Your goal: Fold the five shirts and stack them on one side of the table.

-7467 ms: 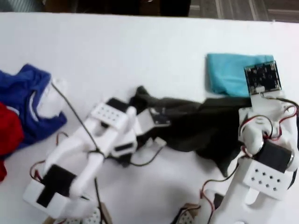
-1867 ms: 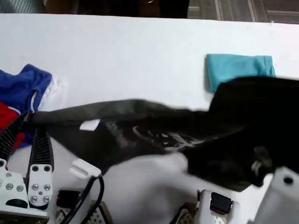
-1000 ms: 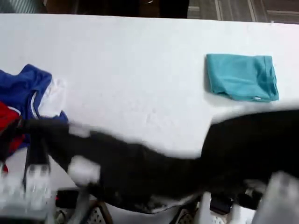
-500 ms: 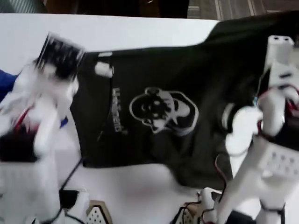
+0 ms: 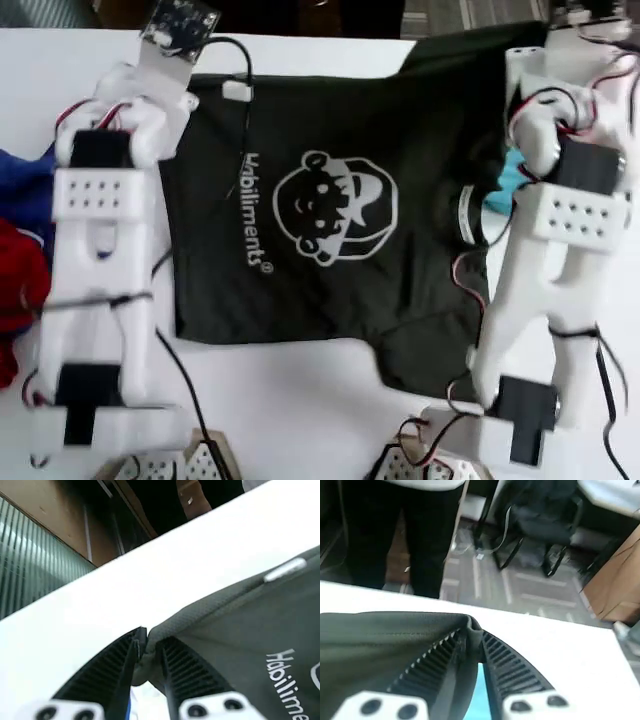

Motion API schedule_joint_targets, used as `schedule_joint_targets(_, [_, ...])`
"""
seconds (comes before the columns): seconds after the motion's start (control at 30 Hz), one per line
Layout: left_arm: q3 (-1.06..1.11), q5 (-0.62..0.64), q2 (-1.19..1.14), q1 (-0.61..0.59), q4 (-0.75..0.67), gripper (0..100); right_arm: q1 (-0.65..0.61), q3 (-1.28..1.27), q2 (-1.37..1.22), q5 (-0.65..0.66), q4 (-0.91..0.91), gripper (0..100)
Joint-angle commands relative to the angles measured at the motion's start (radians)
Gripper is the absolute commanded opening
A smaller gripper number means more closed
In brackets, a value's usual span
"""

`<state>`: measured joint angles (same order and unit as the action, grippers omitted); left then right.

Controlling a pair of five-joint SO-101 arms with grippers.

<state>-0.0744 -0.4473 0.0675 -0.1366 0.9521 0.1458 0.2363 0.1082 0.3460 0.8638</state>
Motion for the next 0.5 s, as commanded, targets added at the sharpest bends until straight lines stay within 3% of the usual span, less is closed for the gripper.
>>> schedule_joint_targets(0.0, [-0.099,0.009,-0.106,-0.006,-0.018,3,-0.021,0.003,-0.059,-0.006,0.005,1.9])
schedule_joint_targets(0.27, [-0.26,0.009,-0.345,0.017,-0.025,3,-0.065,0.011,-0.249,-0.008,0.007,1.9])
schedule_joint_targets(0.47, [-0.435,0.008,-0.554,0.023,-0.017,3,-0.093,0.018,-0.38,0.0,-0.131,1.9])
